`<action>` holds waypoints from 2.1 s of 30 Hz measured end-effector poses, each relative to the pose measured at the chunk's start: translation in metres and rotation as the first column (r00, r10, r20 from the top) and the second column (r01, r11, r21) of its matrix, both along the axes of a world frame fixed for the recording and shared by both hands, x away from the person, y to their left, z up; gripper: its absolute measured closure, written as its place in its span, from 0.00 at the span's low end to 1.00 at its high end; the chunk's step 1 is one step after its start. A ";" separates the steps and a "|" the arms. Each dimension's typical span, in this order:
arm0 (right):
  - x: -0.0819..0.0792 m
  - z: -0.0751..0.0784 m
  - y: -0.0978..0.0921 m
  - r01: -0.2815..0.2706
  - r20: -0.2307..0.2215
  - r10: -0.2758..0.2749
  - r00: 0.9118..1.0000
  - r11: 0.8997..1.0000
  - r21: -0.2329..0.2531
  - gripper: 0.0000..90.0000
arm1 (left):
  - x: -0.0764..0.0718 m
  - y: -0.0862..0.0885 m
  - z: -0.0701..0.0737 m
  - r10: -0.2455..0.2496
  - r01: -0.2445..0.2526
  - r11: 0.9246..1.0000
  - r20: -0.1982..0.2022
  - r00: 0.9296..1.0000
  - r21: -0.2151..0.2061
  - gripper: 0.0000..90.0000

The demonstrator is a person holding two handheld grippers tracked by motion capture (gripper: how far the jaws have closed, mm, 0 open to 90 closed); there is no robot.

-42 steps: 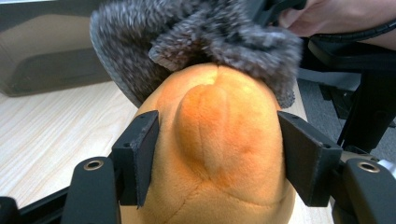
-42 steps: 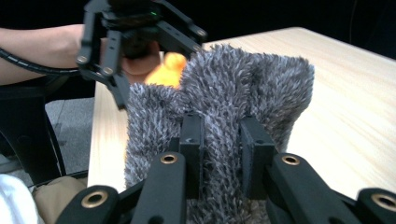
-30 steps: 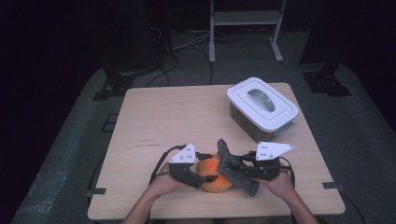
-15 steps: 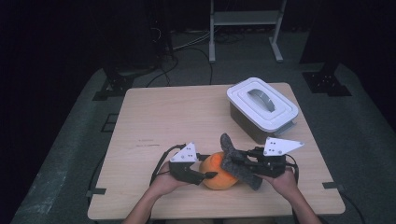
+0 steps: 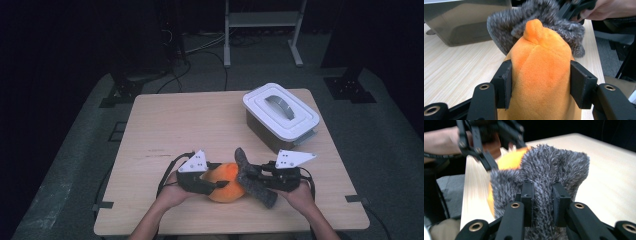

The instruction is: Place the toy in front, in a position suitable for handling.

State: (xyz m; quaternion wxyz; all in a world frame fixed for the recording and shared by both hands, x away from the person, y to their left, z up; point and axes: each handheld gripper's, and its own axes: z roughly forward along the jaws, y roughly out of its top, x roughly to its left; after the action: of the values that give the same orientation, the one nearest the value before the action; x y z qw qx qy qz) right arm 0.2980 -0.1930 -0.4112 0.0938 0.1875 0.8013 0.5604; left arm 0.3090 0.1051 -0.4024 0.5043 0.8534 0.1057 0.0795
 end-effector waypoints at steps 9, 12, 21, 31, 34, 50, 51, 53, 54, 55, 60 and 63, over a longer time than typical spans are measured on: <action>0.001 -0.001 0.006 -0.024 -0.004 0.025 1.000 0.999 0.041 0.81 | 0.000 -0.002 -0.002 -0.006 0.006 1.000 -0.013 1.000 -0.007 0.47; 0.003 -0.005 0.003 -0.027 -0.040 0.030 0.999 0.998 0.055 0.81 | 0.000 -0.002 -0.003 -0.011 0.011 1.000 -0.021 1.000 -0.012 0.45; 0.001 0.000 -0.004 -0.002 -0.021 0.003 1.000 0.999 0.040 0.81 | 0.000 -0.002 0.000 -0.012 0.012 1.000 -0.013 1.000 -0.022 0.47; -0.001 0.002 0.005 -0.026 0.011 0.026 1.000 1.000 0.012 0.82 | 0.001 -0.006 -0.007 -0.025 0.024 0.999 -0.033 0.999 -0.041 0.41; 0.002 -0.003 0.000 -0.024 -0.008 0.024 1.000 1.000 -0.001 0.82 | 0.003 -0.007 -0.008 -0.040 0.037 0.998 -0.056 0.998 -0.041 0.29; -0.005 0.011 -0.010 0.011 0.041 -0.012 0.999 1.000 0.016 0.81 | 0.005 0.001 -0.009 -0.012 0.012 1.000 -0.056 0.998 0.003 0.47; -0.007 0.015 -0.009 0.006 0.051 -0.007 0.999 0.999 0.037 0.81 | 0.004 0.000 -0.009 -0.013 0.013 1.000 -0.045 0.999 0.009 0.47; -0.010 0.020 -0.004 -0.005 0.074 0.003 0.997 1.000 0.028 0.81 | 0.002 -0.002 -0.006 -0.019 0.019 1.000 -0.034 0.999 0.011 0.49; -0.010 0.019 0.000 -0.009 0.082 0.008 0.997 1.000 0.013 0.81 | 0.001 -0.003 -0.005 -0.020 0.020 1.000 -0.027 0.999 0.008 0.50; -0.010 0.017 0.003 -0.013 0.081 0.013 0.997 1.000 -0.005 0.81 | 0.000 -0.003 -0.004 -0.019 0.019 1.000 -0.022 1.000 0.005 0.50; -0.006 0.005 0.004 -0.025 0.050 0.029 0.998 0.997 -0.076 0.81 | 0.001 -0.002 -0.007 -0.019 0.019 1.000 -0.026 0.999 -0.002 0.45; -0.005 0.003 0.002 -0.018 0.047 0.023 0.999 0.994 -0.109 0.81 | 0.005 0.000 -0.011 -0.025 0.025 0.999 -0.042 0.999 -0.020 0.36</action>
State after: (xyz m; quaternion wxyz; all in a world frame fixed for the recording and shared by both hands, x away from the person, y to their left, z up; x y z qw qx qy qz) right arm 0.2931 -0.1910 -0.4080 0.1172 0.1604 0.8300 0.5211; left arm 0.3139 0.1053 -0.4138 0.5112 0.8511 0.1064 0.0541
